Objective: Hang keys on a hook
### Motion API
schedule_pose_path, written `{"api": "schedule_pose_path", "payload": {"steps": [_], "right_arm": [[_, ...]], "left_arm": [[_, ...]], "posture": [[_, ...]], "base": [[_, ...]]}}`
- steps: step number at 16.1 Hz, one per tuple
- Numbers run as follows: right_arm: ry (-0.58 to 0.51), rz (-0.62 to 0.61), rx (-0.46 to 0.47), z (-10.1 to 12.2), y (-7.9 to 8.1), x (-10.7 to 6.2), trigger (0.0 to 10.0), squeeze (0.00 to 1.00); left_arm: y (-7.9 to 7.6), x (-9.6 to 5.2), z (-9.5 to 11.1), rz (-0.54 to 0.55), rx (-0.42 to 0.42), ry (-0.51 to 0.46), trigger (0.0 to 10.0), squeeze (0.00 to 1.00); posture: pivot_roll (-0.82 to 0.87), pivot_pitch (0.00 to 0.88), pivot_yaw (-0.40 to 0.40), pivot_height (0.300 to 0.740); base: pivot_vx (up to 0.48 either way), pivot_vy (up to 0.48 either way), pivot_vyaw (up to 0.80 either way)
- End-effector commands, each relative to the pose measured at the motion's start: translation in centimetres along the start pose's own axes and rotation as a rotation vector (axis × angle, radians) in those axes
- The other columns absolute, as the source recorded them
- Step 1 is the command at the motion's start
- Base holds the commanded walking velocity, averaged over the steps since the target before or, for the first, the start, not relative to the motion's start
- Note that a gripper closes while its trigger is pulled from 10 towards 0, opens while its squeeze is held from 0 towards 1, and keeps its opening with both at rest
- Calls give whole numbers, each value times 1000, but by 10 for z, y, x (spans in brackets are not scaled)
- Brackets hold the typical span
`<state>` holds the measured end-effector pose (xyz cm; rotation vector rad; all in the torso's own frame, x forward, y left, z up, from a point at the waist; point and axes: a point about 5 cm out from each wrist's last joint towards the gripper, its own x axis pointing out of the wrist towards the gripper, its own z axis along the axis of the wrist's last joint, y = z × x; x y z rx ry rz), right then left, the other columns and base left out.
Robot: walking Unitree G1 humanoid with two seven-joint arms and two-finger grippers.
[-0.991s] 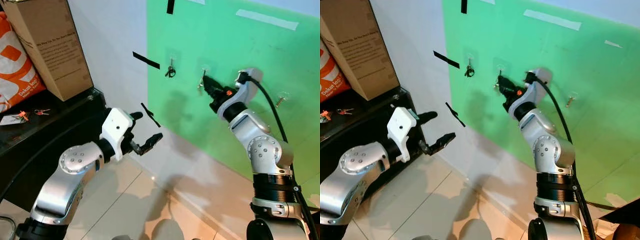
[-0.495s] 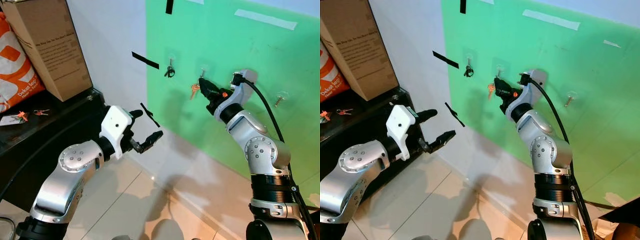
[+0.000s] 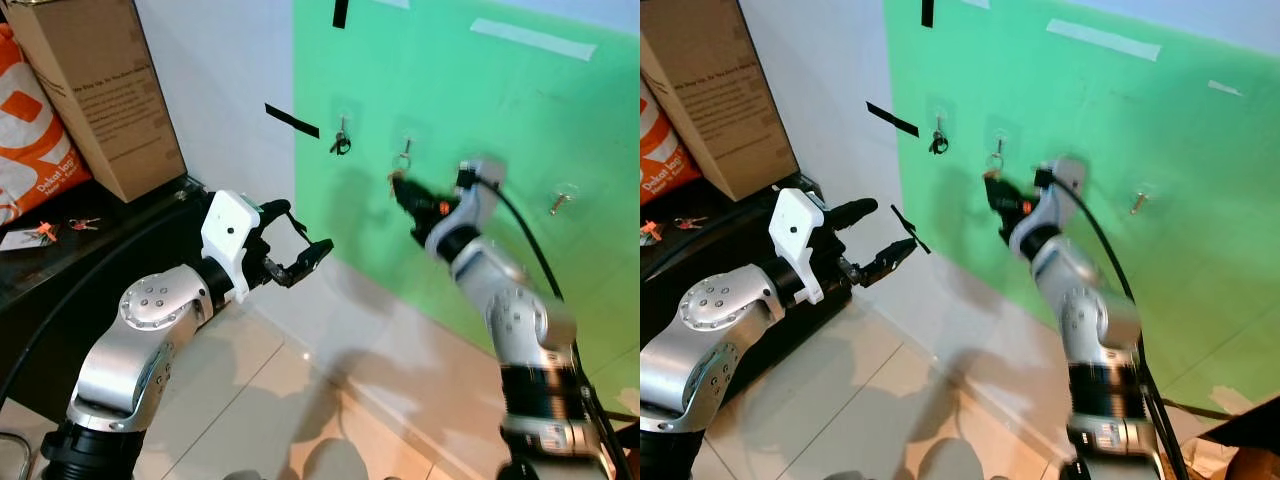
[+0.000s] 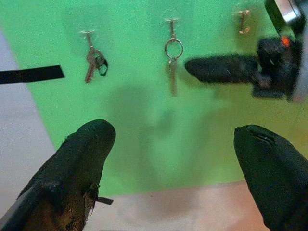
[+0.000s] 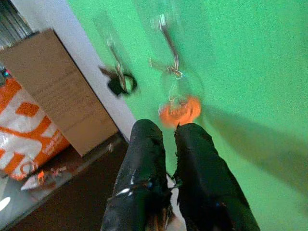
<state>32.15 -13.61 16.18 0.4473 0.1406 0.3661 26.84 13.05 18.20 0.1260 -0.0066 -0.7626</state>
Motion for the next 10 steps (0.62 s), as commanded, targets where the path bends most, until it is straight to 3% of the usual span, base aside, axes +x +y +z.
{"api": "schedule_pose_path", "payload": {"steps": [1, 4, 6, 8, 10], "right_arm": [[-14, 26, -19, 2, 2, -5, 10000, 1000], [65, -1, -76, -21, -5, -27, 10000, 1000], [102, -9, -207, -39, -4, -48, 10000, 1000], [107, -61, -352, -57, -3, -65, 10000, 1000], [98, -130, -311, -64, -2, -72, 10000, 1000]], "left_arm": [[1, -1, -1, 18, -5, 6, 10000, 0], [-1, -6, -11, 88, -22, 25, 10000, 0], [-2, -14, -33, 269, -15, 94, 10000, 0], [1, -28, -46, 550, 76, 85, 10000, 0], [-5, -36, -52, 592, 62, 91, 10000, 35]], "posture": [[29, 0, -7, 740], [25, 0, -13, 740], [16, 0, -19, 740], [11, 0, -19, 740], [14, 0, -25, 740]], "base": [[0, 0, 0], [0, 0, 0], [0, 0, 0], [0, 0, 800], [0, 0, 800]]}}
